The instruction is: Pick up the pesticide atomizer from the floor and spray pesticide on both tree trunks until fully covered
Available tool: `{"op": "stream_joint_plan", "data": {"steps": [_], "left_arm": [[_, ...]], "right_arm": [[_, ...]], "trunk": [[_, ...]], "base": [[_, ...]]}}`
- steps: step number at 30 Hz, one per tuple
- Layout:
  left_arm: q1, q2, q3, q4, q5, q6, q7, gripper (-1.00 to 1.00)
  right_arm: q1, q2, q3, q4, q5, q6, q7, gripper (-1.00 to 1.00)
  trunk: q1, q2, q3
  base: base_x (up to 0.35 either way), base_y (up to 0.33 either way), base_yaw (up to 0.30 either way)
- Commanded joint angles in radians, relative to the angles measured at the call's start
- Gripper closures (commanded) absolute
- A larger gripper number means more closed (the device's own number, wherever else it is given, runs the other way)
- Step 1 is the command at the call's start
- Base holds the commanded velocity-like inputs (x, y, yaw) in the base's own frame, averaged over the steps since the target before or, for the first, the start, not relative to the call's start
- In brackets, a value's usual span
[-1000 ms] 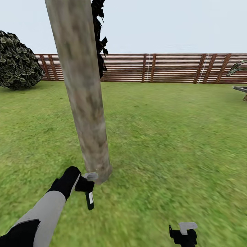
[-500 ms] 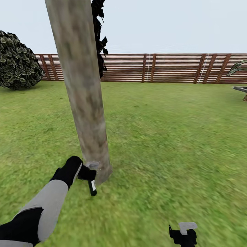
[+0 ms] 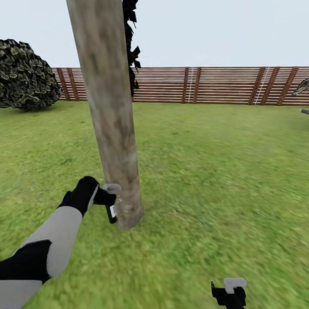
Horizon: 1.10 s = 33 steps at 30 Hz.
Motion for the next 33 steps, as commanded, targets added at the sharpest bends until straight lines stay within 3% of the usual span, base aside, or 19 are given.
{"op": "stream_joint_plan", "data": {"steps": [1, 3, 6, 11, 20, 25, 33], "left_arm": [[-0.003, 0.018, 0.004, -0.001, -0.006, 0.005, -0.01, 1.0], [-0.001, 0.044, 0.004, -0.001, -0.006, 0.006, -0.01, 1.0], [0.002, 0.057, 0.004, -0.001, -0.008, 0.006, -0.01, 1.0], [0.001, 0.048, 0.003, -0.002, -0.009, 0.006, -0.01, 1.0], [-0.001, 0.054, 0.003, -0.002, -0.01, 0.005, -0.01, 1.0], [0.002, 0.047, 0.003, -0.002, -0.01, 0.003, -0.009, 1.0], [0.006, 0.047, 0.003, -0.002, -0.01, 0.003, -0.009, 1.0]], "right_arm": [[0.0, -0.001, 0.009, 0.001, -0.01, -0.003, -0.002, -1.0], [0.0, -0.002, 0.009, 0.0, -0.009, -0.003, -0.002, -1.0], [0.0, -0.002, 0.009, 0.0, -0.009, -0.003, -0.002, -1.0], [0.0, -0.002, 0.009, 0.0, -0.009, -0.003, -0.002, -1.0], [0.0, 0.0, 0.01, 0.0, -0.009, -0.003, -0.002, -1.0], [0.0, 0.001, 0.009, 0.0, -0.009, -0.003, -0.002, -1.0], [0.0, -0.002, 0.009, 0.0, -0.009, -0.003, -0.003, -1.0]], "trunk": [[0.0, 0.0, -0.001], [0.0, 0.0, -0.001], [0.0, 0.0, -0.001], [0.0, 0.0, -0.001], [0.0, 0.0, -0.001], [0.0, 0.0, -0.001], [0.0, 0.0, -0.001]], "base": [[0.0, 0.0, 0.002], [0.0, 0.0, 0.0], [0.0, -0.05, 0.0], [-0.001, -0.241, 0.0], [-0.084, -0.265, 0.107], [0.084, -0.272, 0.236], [0.105, -0.273, 0.014]]}}
